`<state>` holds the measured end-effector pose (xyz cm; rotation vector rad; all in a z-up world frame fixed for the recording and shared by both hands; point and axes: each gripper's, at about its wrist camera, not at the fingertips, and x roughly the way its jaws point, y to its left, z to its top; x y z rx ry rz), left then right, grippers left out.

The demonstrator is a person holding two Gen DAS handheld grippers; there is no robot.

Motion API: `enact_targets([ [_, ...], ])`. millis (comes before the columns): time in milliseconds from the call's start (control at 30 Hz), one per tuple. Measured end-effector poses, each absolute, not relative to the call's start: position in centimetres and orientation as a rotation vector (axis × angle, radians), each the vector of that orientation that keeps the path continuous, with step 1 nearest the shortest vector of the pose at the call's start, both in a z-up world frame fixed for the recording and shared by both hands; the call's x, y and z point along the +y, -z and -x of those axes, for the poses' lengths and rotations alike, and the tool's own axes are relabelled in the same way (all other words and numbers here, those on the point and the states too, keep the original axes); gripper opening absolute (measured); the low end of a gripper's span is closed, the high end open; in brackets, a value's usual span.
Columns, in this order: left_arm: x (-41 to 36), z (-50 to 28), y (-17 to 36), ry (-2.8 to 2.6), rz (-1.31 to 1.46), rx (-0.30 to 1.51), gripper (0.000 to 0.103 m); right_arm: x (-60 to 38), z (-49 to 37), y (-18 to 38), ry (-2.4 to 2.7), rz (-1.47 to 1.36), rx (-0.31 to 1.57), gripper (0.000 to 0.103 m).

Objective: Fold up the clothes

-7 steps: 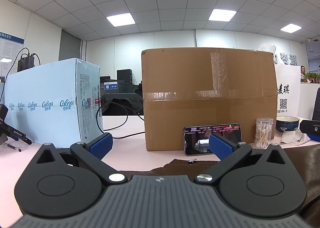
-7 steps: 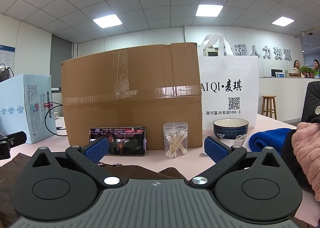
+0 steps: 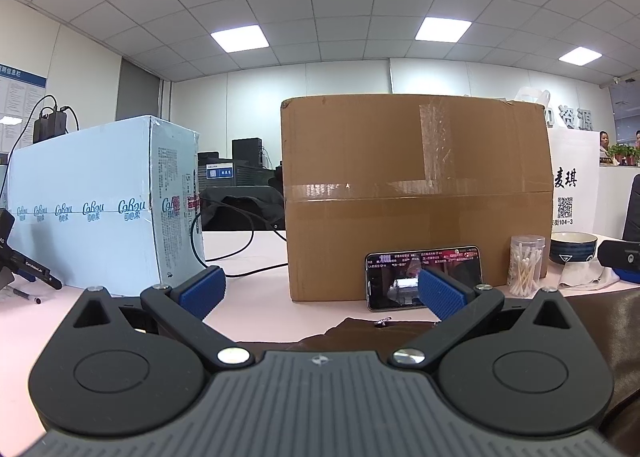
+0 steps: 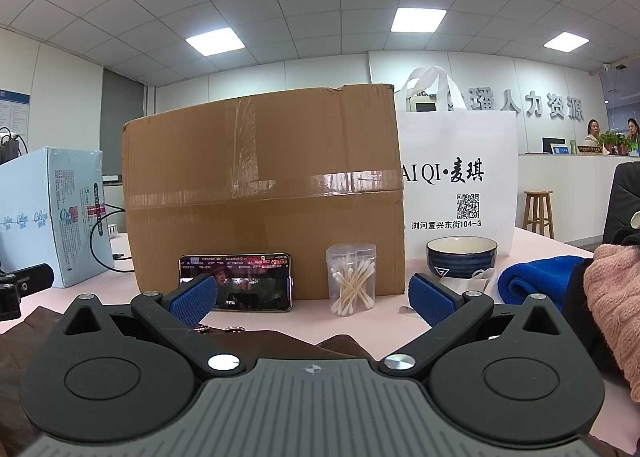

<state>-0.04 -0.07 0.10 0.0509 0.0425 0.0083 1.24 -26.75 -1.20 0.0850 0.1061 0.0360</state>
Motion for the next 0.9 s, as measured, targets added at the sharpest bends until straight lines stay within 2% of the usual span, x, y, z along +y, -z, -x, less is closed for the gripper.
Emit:
enact_targets([
  [900, -1.2, 0.3, 0.5, -0.013, -0.055, 0.042, 0.103, -26.7, -1.3, 1.3, -0.036, -0.086, 0.112, 0.103],
])
